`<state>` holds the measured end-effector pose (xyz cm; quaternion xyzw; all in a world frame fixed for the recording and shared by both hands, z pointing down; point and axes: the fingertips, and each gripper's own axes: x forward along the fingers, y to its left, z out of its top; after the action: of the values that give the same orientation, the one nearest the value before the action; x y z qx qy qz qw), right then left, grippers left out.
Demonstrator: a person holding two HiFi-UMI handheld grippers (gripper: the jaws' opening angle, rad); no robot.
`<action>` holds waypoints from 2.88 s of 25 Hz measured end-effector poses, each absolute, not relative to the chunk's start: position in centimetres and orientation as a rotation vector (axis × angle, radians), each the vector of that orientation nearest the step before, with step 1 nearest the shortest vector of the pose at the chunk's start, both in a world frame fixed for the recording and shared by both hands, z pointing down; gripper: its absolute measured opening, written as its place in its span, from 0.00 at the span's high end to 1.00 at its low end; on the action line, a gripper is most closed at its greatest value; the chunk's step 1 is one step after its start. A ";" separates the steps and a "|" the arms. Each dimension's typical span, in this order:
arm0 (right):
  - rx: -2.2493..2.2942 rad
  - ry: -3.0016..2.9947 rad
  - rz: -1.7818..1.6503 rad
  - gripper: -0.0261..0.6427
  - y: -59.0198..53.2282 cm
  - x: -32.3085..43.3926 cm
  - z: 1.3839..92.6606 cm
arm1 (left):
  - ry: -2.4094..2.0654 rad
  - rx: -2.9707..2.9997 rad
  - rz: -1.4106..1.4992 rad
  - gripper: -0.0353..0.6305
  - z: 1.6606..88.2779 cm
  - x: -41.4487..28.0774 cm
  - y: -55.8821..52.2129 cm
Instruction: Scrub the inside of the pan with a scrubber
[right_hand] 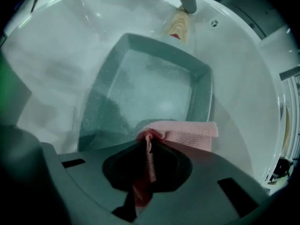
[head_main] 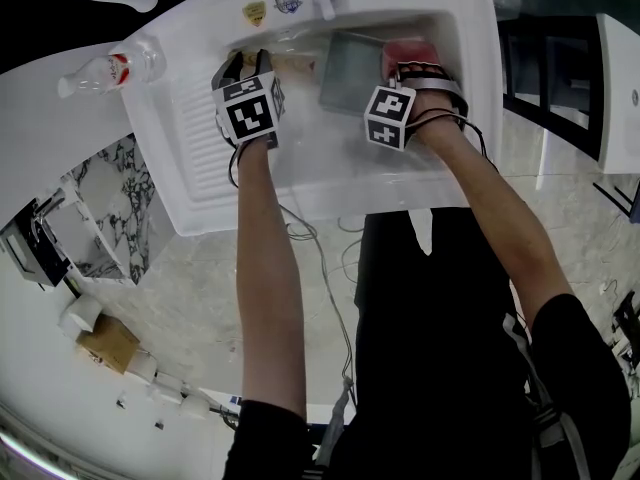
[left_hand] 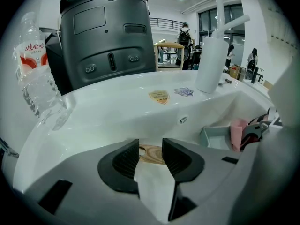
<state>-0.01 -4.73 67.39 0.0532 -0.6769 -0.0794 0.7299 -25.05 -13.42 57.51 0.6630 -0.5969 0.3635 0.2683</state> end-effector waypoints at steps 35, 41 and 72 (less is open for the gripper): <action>0.079 -1.707 -0.297 0.92 -3.4 -3.8 66.6 | -1.618 1.774 0.979 0.70 57.5 -25.0 -13.4; -0.053 -1.562 -0.176 0.90 -1.5 -1.1 67.4 | -1.623 1.774 0.976 0.70 57.5 -25.0 -13.3; 0.159 -2.104 0.119 0.90 -1.4 -10.5 65.4 | -1.622 1.766 0.965 0.71 57.5 -24.8 -13.5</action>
<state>-10.46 -1.40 65.42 0.0654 -0.8670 0.0492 0.4916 -24.82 -13.45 57.45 0.6569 -0.6034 0.3591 0.2747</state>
